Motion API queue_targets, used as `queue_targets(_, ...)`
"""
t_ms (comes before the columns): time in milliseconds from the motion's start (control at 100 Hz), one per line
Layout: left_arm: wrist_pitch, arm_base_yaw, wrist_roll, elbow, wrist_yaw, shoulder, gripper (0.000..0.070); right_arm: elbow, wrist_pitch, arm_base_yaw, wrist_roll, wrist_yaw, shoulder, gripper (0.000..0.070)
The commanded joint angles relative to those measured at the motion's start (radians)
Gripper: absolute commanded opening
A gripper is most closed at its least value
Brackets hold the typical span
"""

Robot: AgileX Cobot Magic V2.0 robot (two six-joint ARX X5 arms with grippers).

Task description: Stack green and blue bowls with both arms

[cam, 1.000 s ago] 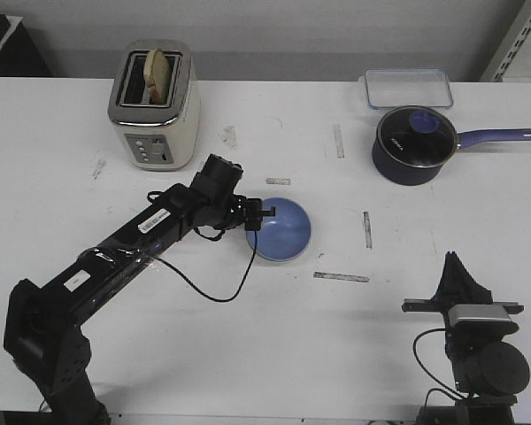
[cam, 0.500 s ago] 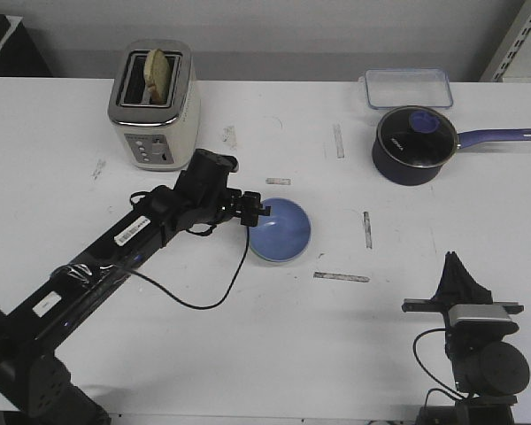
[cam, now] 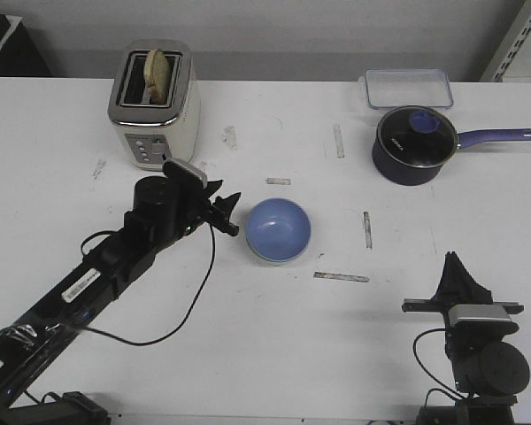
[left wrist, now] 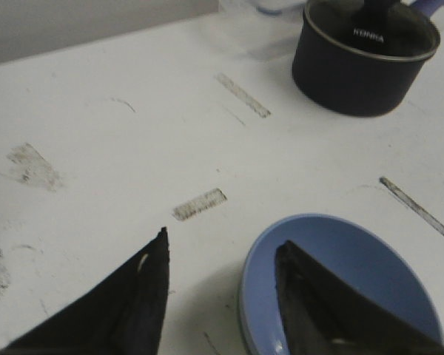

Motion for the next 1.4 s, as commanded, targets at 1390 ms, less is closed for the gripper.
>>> queue_targets(1390, 0.1, 0.483, 0.011, -0.765, -0.071, -1.036, 0.0002, 0.001, 0.01, 0.0, -0.011, 0.0, 0.0, 0.0005)
